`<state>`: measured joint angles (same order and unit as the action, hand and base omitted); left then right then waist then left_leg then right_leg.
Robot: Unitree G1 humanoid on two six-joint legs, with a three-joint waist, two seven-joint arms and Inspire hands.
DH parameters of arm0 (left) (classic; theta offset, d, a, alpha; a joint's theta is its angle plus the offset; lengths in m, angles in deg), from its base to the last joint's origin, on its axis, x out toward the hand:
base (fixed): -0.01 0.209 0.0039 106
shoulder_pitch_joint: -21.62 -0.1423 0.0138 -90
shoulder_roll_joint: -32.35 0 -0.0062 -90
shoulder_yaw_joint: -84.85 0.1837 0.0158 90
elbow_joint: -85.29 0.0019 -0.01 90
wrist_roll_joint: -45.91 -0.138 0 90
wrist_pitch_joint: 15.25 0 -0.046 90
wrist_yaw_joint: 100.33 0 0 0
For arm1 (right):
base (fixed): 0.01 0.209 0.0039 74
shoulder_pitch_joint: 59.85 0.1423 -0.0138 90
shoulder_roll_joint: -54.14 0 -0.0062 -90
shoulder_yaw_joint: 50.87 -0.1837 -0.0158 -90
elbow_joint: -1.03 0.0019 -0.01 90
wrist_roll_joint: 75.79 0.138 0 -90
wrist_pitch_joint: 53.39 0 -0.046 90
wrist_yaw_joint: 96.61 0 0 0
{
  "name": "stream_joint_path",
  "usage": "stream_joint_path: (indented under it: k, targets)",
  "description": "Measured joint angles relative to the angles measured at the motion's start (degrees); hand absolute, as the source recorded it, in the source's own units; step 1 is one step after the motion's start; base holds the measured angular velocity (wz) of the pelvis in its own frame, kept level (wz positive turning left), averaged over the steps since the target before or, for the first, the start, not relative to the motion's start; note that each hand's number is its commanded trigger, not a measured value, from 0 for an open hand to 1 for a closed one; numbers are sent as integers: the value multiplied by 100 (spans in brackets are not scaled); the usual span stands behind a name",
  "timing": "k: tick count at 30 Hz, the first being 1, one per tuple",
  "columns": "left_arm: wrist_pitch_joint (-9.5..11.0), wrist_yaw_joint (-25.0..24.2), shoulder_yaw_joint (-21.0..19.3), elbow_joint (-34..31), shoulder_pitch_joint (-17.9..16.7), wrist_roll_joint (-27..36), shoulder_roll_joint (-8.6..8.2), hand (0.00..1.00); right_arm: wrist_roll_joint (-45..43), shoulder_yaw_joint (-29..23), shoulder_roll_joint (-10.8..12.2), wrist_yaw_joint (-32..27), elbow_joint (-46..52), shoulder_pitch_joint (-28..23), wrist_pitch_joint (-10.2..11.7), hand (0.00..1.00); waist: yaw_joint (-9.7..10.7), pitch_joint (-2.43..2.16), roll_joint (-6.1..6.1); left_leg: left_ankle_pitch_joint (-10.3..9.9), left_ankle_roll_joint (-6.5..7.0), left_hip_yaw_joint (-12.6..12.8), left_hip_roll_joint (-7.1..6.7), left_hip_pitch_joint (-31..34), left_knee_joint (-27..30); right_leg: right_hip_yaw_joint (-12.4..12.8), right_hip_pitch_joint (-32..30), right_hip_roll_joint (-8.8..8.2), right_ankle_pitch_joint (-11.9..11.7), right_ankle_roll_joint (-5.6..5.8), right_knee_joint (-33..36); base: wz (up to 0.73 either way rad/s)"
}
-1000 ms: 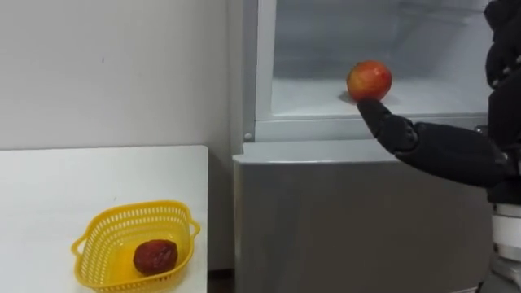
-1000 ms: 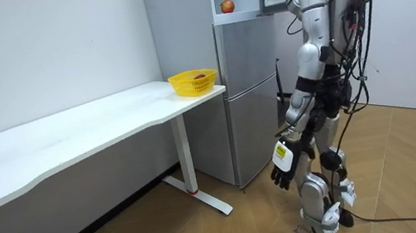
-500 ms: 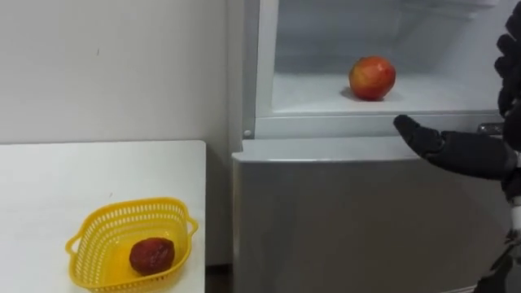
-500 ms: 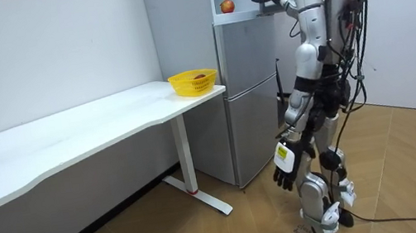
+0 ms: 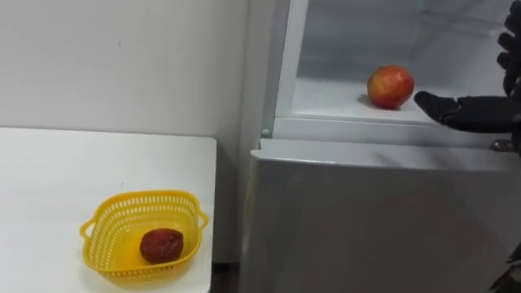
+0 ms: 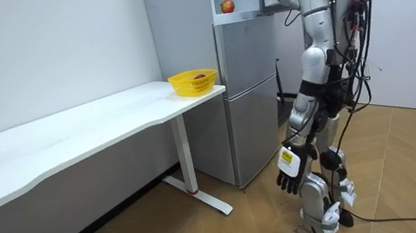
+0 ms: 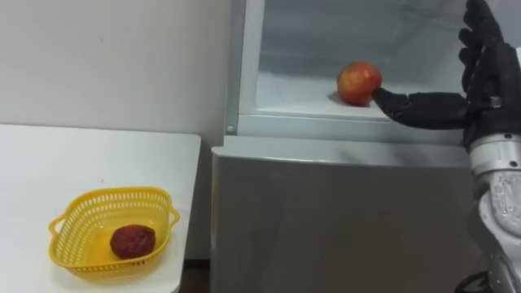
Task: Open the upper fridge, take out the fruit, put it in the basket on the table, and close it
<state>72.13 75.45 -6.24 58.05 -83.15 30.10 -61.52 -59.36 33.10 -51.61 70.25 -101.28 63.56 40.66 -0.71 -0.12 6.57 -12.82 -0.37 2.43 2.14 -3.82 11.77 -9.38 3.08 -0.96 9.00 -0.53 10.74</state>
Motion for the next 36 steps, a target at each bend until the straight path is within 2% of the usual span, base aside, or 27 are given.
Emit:
stream_joint_path:
  k: [2, 8, 14, 19, 25, 31, 36]
  targets:
    - [1, 4, -126, -100, -28, -1, 18, 0, 246, 0, -72, 12, -333, 121, -11, 0, -81, 4, 27, 2, -2, -4, 1, -21, -4, -6, 20, 0, 0, -1, 0, 0]
    - [-118, -22, -270, -99, -46, -1, 18, 0, 621, -3, -73, 348, -633, 143, -161, 0, -103, 25, 59, 4, -6, -120, -6, 13, -2, -101, 60, -7, 0, -1, -14, 7]
    - [-121, -49, -326, -97, -55, -2, 25, 0, 993, -1, -72, 541, -806, 220, -164, 0, -159, 35, 53, 9, -14, -258, -16, 56, -2, -223, 64, -13, 0, 0, -19, 11]
    - [-127, -98, -324, -109, -57, 2, 25, 0, 1093, 37, -75, 584, -1096, 515, -165, 0, -244, 38, 47, 16, -20, -299, -24, 131, 2, -233, -19, -12, 0, 0, -23, 3]
    - [-206, -67, -318, -165, -56, 1, 27, 0, 1345, 559, -208, 646, -1287, 602, -167, 0, -427, 29, 59, 19, -22, -306, -17, 110, -6, -237, -11, -9, 0, 0, -21, 1]
    - [-248, 28, -314, -214, -123, 5, 43, 0, 1375, 716, -209, 649, -1422, 727, -177, 0, -498, 16, 96, 21, -24, -380, -17, 107, -11, -322, 20, -15, 0, 0, -19, 6]
    - [-326, 27, -297, -212, -149, 39, 45, 0, 1339, 757, -209, 680, -1508, 727, -248, 0, -583, 25, 121, 22, -25, -432, -23, 78, 7, -369, 90, -19, 0, 0, -27, 6]
